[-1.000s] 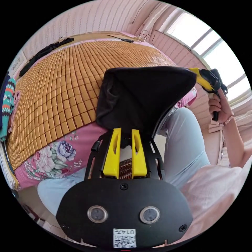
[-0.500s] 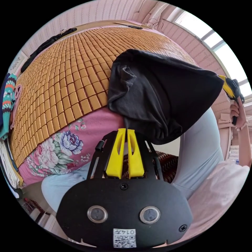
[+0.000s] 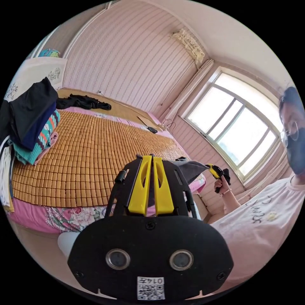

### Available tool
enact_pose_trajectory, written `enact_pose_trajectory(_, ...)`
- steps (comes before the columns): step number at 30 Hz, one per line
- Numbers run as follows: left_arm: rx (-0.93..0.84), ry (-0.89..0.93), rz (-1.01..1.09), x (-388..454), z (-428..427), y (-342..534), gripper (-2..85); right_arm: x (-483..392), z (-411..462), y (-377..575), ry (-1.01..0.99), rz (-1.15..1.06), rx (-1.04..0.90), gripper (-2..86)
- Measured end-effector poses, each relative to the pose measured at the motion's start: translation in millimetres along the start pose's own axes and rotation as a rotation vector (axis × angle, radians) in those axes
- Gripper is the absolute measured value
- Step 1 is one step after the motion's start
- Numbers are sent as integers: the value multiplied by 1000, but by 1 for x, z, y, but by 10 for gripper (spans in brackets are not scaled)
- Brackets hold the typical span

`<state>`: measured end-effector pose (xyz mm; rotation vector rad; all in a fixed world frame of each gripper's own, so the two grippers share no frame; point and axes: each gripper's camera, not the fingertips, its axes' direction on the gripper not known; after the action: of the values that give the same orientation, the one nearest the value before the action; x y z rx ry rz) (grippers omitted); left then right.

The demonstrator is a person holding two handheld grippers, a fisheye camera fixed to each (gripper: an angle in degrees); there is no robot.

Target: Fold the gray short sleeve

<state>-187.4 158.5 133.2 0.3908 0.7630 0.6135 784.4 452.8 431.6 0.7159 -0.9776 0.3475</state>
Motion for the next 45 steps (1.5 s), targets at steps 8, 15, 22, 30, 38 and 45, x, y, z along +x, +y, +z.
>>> enact_pose_trajectory(8, 292, 51, 139, 28, -143, -18, -10, -60, -15, -3, -109, -135, 13, 3)
enact_pose_trajectory(15, 248, -55, 170, 46, -176, -5, -10, -93, -2, 3, -143, -194, -51, 2)
enact_pose_trajectory(22, 557, -65, 431, 107, -295, -8, -10, -208, -61, -10, -341, -581, 82, 2)
enact_pose_trajectory(30, 242, -183, 328, 45, -186, -115, -10, -186, 55, -113, 41, -439, -127, 2)
enact_pose_trajectory(38, 373, -275, 401, 74, -112, -255, -10, -256, 112, -213, 113, -562, 123, 2)
enact_pose_trajectory(45, 238, -256, 359, 30, -50, -251, -10, -214, 144, -192, 159, -613, 74, 2)
